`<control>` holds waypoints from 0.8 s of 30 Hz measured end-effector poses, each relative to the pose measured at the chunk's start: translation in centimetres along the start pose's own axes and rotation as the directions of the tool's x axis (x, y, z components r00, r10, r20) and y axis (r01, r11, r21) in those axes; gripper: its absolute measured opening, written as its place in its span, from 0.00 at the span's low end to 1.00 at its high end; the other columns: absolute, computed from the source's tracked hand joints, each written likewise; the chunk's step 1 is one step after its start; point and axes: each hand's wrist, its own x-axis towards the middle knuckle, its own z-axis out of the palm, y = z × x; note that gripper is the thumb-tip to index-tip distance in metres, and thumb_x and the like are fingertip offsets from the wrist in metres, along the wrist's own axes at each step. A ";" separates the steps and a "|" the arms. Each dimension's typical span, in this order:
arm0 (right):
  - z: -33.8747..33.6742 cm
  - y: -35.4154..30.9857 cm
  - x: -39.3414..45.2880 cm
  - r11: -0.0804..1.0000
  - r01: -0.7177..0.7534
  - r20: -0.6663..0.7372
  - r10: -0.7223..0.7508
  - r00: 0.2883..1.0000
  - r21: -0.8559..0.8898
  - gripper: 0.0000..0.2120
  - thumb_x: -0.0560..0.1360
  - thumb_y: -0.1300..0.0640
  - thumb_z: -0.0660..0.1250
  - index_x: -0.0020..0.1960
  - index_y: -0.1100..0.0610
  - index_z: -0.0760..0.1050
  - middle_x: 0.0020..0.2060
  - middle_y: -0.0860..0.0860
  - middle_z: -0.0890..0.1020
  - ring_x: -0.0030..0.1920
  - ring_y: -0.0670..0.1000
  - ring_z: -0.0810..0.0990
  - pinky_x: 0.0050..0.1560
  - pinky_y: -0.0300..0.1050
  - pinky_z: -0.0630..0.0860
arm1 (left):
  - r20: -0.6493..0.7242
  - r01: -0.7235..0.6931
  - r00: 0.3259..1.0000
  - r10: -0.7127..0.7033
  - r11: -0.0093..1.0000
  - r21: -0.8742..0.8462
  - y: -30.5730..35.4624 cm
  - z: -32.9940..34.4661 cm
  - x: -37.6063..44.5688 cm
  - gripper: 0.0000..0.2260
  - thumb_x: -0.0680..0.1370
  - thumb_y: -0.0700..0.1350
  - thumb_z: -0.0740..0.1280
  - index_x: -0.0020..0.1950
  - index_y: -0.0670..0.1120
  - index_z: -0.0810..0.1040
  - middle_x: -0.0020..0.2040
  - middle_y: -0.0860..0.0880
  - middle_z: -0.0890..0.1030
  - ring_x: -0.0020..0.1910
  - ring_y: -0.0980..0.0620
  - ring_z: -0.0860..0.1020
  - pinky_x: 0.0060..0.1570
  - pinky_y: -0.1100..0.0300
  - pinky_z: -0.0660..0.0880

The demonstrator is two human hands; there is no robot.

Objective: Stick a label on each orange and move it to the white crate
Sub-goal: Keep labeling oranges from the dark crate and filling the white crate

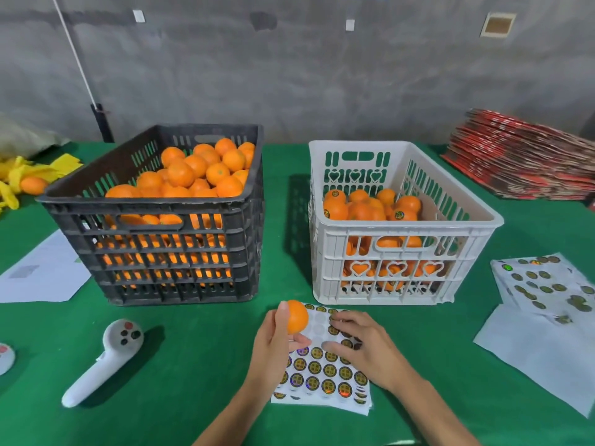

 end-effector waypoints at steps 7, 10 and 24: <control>0.5 -0.3 0.7 0.990 0.123 -0.069 -0.128 0.989 -0.067 0.16 0.78 0.45 0.72 0.58 0.54 0.86 0.53 0.40 0.80 0.58 0.41 0.75 0.61 0.38 0.72 | 0.004 -0.010 1.000 0.011 0.998 -0.061 -0.3 -0.1 0.1 0.27 0.81 0.69 0.57 0.62 0.47 0.78 0.38 0.38 0.85 0.46 0.43 0.87 0.65 0.40 0.75; 0.6 -1.0 0.9 0.998 0.044 -0.136 -0.038 0.990 0.041 0.08 0.77 0.48 0.73 0.50 0.50 0.88 0.49 0.38 0.81 0.56 0.41 0.77 0.56 0.34 0.71 | 0.007 0.014 1.000 -0.014 0.999 -0.035 -0.2 -0.2 0.1 0.27 0.81 0.71 0.56 0.62 0.50 0.77 0.40 0.41 0.85 0.46 0.45 0.88 0.66 0.43 0.74; 0.4 -2.1 2.2 0.927 -0.211 -0.066 0.242 0.968 0.311 0.11 0.71 0.55 0.79 0.32 0.45 0.85 0.48 0.43 0.83 0.51 0.39 0.80 0.55 0.35 0.73 | -0.009 0.032 0.999 -0.032 0.999 0.005 -0.1 -0.7 0.1 0.27 0.80 0.72 0.57 0.61 0.52 0.77 0.42 0.43 0.87 0.47 0.47 0.88 0.61 0.47 0.76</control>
